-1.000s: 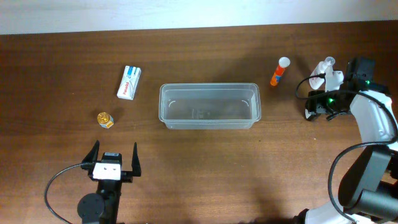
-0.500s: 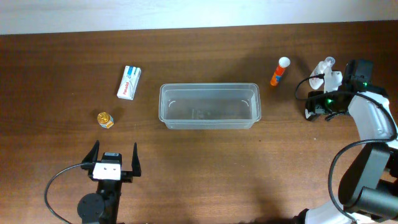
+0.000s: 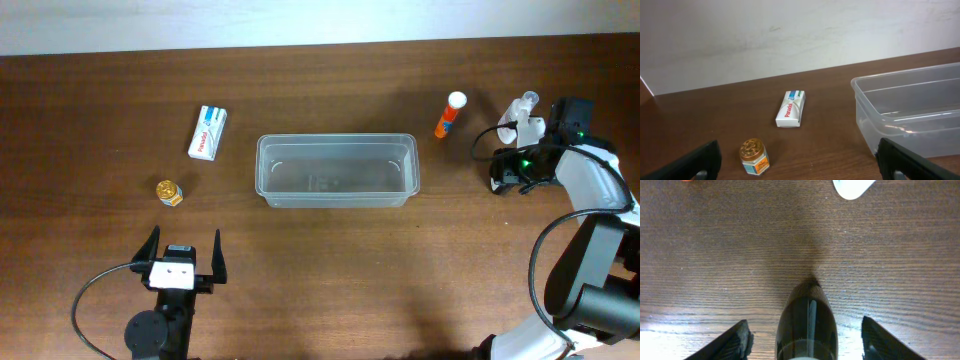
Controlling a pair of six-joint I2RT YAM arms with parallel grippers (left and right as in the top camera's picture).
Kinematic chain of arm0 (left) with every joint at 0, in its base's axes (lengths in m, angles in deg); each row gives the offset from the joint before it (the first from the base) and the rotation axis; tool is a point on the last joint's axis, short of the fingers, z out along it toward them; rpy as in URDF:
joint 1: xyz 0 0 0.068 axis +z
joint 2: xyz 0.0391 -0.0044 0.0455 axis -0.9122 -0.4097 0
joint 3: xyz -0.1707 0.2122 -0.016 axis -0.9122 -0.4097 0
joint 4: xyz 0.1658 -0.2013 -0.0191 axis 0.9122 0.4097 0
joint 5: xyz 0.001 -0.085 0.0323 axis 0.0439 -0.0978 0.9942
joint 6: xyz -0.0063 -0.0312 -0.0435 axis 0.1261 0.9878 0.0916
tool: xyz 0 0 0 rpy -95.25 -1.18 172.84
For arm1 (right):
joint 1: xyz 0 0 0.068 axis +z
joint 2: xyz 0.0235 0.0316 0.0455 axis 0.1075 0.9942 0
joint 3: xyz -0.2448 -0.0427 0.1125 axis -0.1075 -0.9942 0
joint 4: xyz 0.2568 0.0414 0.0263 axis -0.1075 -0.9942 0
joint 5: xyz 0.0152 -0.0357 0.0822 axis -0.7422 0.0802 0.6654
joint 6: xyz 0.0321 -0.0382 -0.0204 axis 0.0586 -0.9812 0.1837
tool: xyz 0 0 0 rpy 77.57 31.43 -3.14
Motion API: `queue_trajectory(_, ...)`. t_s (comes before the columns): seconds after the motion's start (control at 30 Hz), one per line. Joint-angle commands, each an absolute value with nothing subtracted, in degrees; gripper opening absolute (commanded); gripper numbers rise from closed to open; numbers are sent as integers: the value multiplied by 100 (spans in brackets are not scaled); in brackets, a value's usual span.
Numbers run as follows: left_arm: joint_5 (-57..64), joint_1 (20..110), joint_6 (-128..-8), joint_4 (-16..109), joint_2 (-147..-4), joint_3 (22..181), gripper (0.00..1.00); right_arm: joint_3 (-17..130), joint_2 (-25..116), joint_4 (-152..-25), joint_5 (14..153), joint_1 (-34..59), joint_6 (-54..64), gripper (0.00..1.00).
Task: Pack container
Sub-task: 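Lower the right gripper and grasp the dark bottle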
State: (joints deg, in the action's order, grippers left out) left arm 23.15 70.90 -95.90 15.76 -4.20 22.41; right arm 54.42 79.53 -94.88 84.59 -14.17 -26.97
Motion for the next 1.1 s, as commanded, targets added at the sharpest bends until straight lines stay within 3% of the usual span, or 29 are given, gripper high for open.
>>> queue_trajectory(0.0, 2341, 7129, -9682, 1583, -380, 2206, 99, 5396, 8010, -9443, 8411, -1449, -2688, 58)
queue_trajectory(0.27, 2339, 7129, -9682, 1583, -380, 2206, 99, 5396, 8010, -9414, 8413, -1449, -2684, 40)
queue_trajectory(0.6, 2341, 7129, -9682, 1583, -380, 2206, 99, 5464, 7992, -9467, 8617, -1449, -2662, 29)
queue_trajectory(0.73, 2341, 7129, -9682, 1583, -380, 2206, 99, 5750, 7992, -9773, 8630, -1447, -2660, 20)
queue_trajectory(1.07, 2341, 7129, -9682, 1583, -380, 2206, 99, 6316, 7911, -10435, 9454, -1447, -2638, 15)
